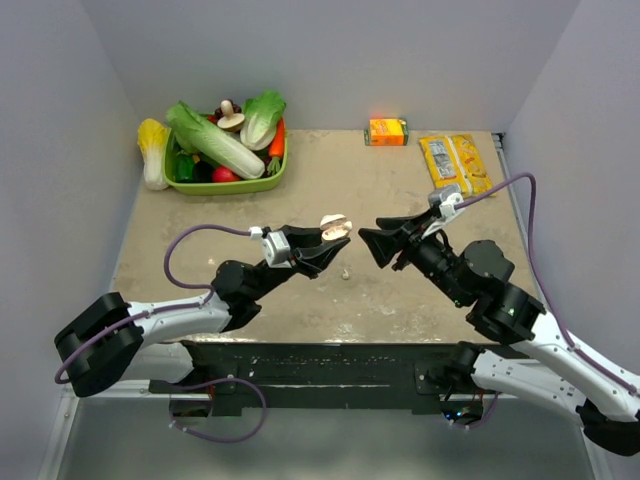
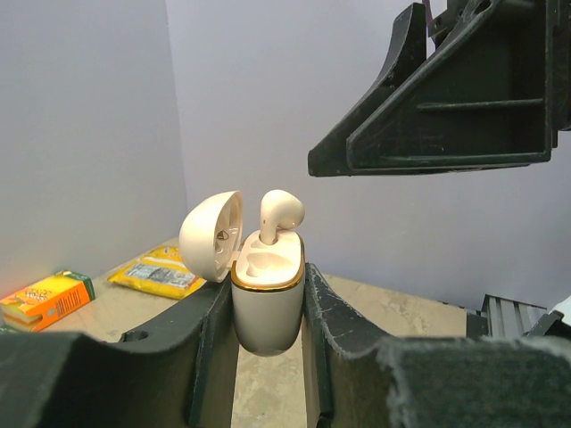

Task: Insert the wireless bluetooth earbuds into the charging case
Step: Place the earbud in the charging case.

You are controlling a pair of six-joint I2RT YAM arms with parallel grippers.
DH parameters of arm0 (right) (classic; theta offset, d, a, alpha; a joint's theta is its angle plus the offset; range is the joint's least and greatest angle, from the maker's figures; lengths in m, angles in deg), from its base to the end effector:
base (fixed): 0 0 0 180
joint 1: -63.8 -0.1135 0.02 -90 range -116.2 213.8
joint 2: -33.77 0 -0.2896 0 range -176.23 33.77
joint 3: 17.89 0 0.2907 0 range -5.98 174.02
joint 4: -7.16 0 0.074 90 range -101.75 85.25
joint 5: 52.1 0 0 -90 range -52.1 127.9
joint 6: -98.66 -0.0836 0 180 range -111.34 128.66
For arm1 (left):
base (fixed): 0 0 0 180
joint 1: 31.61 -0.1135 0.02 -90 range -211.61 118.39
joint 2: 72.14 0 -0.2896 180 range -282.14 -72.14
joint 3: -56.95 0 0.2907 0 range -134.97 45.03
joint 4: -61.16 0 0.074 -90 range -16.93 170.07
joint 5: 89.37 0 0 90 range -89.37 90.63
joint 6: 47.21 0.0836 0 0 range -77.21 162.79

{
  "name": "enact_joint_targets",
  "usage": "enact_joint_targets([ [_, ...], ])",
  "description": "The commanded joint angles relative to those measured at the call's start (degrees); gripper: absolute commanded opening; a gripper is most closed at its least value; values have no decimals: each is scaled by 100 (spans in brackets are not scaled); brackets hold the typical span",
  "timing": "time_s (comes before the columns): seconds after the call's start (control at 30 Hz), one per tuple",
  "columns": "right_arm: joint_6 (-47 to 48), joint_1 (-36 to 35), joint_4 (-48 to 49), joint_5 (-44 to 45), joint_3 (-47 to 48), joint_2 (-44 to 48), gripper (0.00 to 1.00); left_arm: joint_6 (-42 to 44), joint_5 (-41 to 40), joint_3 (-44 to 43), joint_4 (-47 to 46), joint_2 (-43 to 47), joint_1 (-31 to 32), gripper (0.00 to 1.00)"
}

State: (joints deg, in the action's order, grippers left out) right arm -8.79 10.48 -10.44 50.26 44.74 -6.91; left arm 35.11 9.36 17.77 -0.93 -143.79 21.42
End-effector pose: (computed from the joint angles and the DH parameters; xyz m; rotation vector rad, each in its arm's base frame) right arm 0.1489 0.1699 0.4227 -0.3037 1.5239 0.8281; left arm 0.1764 -0.2555 0.3097 0.5605 0.9650 -1.0340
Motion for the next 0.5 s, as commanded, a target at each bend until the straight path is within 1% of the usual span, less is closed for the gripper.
enact_joint_targets([
  [0.0,40,-21,16,197,237,-88,53,74,32,37,-1890,108,-30,0],
  [0.23,23,-21,-107,337,333,-282,52,83,15,81,-1873,170,-30,0],
  [0.47,31,-21,24,162,316,-361,52,74,15,81,-1899,143,-30,0],
])
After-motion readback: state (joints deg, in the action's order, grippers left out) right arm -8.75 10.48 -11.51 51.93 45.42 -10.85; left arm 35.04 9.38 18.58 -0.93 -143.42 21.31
